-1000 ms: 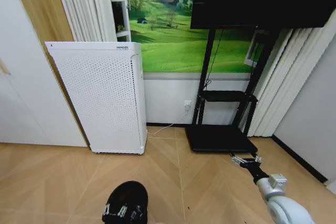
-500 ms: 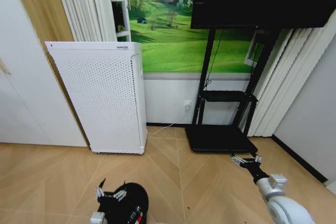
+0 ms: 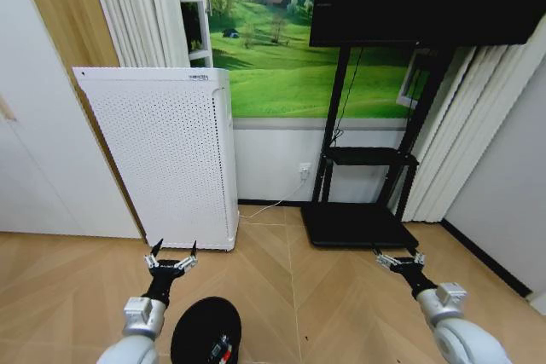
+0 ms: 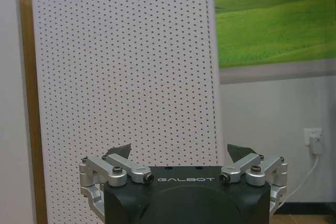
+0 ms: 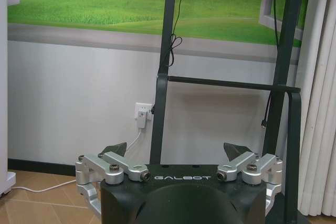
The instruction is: Pick up the trash bin and place the garbage on the floor into it.
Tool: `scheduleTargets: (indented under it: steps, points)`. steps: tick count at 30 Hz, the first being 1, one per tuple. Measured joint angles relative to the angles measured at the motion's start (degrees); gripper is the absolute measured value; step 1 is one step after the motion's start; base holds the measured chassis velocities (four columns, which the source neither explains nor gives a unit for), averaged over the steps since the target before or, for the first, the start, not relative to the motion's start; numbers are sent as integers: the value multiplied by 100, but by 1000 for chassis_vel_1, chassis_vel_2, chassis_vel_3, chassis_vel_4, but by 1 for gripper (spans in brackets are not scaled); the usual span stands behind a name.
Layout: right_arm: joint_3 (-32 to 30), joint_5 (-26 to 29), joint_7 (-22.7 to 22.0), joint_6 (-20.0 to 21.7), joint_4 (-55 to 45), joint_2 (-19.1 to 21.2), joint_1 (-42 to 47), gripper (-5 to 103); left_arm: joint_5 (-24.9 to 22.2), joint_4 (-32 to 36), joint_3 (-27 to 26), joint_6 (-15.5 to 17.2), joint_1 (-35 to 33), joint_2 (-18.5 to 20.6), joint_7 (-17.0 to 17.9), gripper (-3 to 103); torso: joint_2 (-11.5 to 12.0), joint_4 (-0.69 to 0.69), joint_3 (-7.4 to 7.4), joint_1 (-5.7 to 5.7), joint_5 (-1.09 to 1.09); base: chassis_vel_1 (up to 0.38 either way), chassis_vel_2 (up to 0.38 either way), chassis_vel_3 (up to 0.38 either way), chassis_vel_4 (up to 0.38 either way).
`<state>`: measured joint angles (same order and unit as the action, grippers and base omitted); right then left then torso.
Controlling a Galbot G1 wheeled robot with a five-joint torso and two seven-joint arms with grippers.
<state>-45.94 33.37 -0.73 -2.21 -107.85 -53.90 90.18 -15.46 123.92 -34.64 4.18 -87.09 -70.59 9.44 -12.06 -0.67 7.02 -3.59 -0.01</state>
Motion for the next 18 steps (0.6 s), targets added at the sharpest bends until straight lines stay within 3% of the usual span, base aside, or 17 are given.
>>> scheduleTargets:
  steps: [8,18]
  points:
    - [0,0,0,0,0,0,0,100,-414,-320,-27,-60,428,-28,13,100,0,0,0,0,0,0,0,0,0]
    - [0,0,0,0,0,0,0,100,-435,-427,33,-110,506,-68,-59,100,0,0,0,0,0,0,0,0,0]
